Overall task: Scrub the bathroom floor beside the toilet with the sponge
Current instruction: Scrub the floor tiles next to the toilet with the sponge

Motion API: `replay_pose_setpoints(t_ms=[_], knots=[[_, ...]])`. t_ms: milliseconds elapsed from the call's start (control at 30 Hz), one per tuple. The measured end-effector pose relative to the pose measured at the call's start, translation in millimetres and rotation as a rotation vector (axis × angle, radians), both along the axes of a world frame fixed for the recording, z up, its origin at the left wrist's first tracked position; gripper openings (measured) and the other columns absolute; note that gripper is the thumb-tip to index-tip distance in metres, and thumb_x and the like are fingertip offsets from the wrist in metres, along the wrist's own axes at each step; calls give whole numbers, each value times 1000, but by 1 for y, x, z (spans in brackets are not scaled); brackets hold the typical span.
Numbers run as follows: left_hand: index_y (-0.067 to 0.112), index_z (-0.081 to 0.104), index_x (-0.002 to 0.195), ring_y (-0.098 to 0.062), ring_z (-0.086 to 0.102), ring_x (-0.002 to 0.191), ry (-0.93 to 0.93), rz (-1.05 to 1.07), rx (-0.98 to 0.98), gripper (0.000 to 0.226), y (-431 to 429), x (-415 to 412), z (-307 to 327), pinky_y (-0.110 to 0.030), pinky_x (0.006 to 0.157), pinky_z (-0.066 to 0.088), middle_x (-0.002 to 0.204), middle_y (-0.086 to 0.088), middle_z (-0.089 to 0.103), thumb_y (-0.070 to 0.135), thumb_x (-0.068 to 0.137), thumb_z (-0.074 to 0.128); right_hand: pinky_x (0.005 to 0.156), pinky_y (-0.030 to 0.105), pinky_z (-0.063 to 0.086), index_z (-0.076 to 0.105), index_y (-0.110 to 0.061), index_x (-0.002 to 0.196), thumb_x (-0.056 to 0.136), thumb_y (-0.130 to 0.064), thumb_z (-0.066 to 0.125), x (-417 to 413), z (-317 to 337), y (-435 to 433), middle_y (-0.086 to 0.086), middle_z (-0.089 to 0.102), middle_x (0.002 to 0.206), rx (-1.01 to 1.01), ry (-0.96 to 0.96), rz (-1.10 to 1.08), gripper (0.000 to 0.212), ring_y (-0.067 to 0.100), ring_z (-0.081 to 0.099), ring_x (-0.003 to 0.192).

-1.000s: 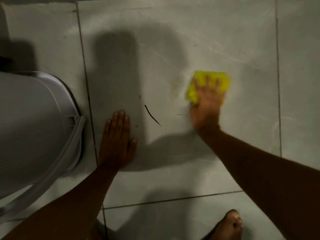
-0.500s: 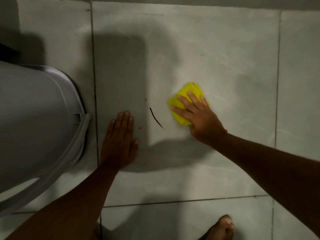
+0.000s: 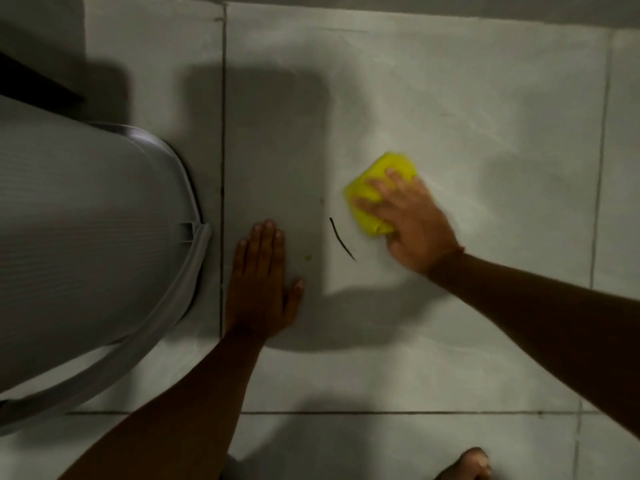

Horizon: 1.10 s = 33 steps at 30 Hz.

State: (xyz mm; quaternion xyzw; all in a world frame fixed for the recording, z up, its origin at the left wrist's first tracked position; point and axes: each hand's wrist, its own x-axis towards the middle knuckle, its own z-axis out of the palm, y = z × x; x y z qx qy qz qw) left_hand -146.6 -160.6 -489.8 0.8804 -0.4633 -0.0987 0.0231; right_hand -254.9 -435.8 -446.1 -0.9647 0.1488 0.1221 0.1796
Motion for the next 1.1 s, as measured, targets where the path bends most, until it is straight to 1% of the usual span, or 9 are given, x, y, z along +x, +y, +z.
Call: replay_pose_setpoints(t_ms=[100, 133, 300, 400, 500, 633, 833, 967, 1100], knots=[[0, 21, 157, -35, 14, 157, -8, -5, -2, 82, 0, 1, -1, -50, 129, 10, 165, -22, 21, 50, 94, 38, 119, 59, 10, 42, -34, 142, 69, -17, 52, 52, 1, 14, 4, 31, 158, -75, -1, -355, 76, 37, 15, 148], [1, 21, 157, -35, 14, 157, -4, -8, 4, 83, 0, 1, -1, -50, 129, 10, 165, -22, 21, 50, 94, 39, 119, 60, 7, 43, -34, 141, 71, -15, 54, 64, 3, 28, 3, 30, 158, -51, -8, -339, 74, 37, 13, 148], [-1, 24, 156, -35, 15, 156, 3, 1, 1, 83, -2, 1, 1, -51, 128, 13, 165, -22, 22, 50, 93, 41, 121, 54, 6, 41, -38, 142, 78, -23, 40, -13, 13, 34, -3, 27, 159, -39, 88, 399, 66, 29, 10, 150], [0, 22, 157, -35, 14, 157, -3, -8, 15, 82, -2, 1, -1, -52, 128, 13, 166, -22, 20, 52, 94, 37, 117, 59, 18, 42, -35, 142, 69, -17, 49, -9, 7, 6, 3, 35, 156, -67, 45, 119, 76, 34, 20, 147], [1, 20, 157, -35, 13, 157, -12, -13, 2, 82, -1, 1, -5, -51, 128, 11, 166, -22, 20, 53, 95, 33, 118, 61, 12, 41, -34, 142, 68, -15, 55, 38, 11, 41, 3, 33, 156, -51, 74, -226, 77, 35, 16, 148], [0, 21, 157, -36, 14, 157, -11, -11, -17, 82, -2, 1, -3, -51, 128, 12, 166, -22, 20, 52, 95, 35, 118, 58, 15, 45, -35, 140, 75, -20, 40, -22, 19, 68, 0, 36, 156, -11, 95, 125, 67, 30, 18, 148], [1, 18, 158, -35, 10, 157, -14, -17, -7, 82, 0, 0, -7, -51, 129, 9, 167, -21, 17, 53, 96, 33, 118, 60, 11, 38, -36, 143, 69, -16, 54, 27, 10, 72, 1, 32, 156, -50, 84, -269, 78, 32, 15, 149], [0, 20, 157, -36, 11, 157, -10, -20, -1, 82, -3, 1, -4, -51, 128, 10, 166, -22, 18, 53, 96, 33, 119, 57, 9, 35, -38, 145, 74, -20, 50, -1, 14, 70, -2, 30, 158, -57, 129, -37, 75, 29, 13, 150], [1, 19, 157, -35, 10, 157, -12, -18, -16, 81, -3, -1, -5, -52, 128, 10, 166, -22, 19, 52, 96, 33, 117, 62, 12, 30, -39, 146, 70, -20, 54, 17, 11, 70, -1, 25, 160, -61, 166, -183, 82, 30, 10, 150]])
